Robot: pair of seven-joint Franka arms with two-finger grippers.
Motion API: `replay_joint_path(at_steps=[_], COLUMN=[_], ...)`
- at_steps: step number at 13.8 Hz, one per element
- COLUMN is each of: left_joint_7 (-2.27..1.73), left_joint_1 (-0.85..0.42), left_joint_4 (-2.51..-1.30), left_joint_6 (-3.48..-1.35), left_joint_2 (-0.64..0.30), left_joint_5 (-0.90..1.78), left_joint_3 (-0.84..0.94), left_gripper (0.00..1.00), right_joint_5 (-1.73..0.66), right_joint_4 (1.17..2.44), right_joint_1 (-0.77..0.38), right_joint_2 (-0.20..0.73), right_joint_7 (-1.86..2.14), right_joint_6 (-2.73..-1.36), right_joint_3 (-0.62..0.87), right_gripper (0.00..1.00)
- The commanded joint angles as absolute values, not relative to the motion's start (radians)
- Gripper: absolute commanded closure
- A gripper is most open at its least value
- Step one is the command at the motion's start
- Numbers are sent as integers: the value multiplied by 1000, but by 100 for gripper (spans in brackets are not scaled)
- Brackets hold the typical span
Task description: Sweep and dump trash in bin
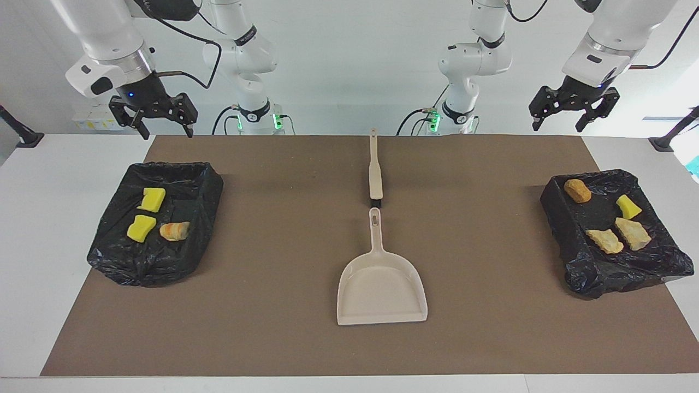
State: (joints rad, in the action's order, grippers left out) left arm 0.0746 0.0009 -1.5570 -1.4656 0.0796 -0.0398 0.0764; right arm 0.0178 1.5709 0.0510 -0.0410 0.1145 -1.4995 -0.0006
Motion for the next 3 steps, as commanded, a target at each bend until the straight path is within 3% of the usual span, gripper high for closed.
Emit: replay_joint_path(at_steps=[1,3], left_joint_7=[75,77], left_joint_1=[9,9], left_joint_4=[-1546,-1546], left_joint_6=[-1456,-1456], left_joint_2=[80,80], left_joint_5=[-28,-29], left_joint_3=[80,80], left_gripper=[0,0], right_joint_5=[3,3], right_joint_4=[1592,1592], right_joint_1=[55,55], right_joint_2=[-58,-58], right_joint_7=[101,100], right_joint_6=[-1516,-1516], right_joint_3=[2,2], right_gripper=[0,0])
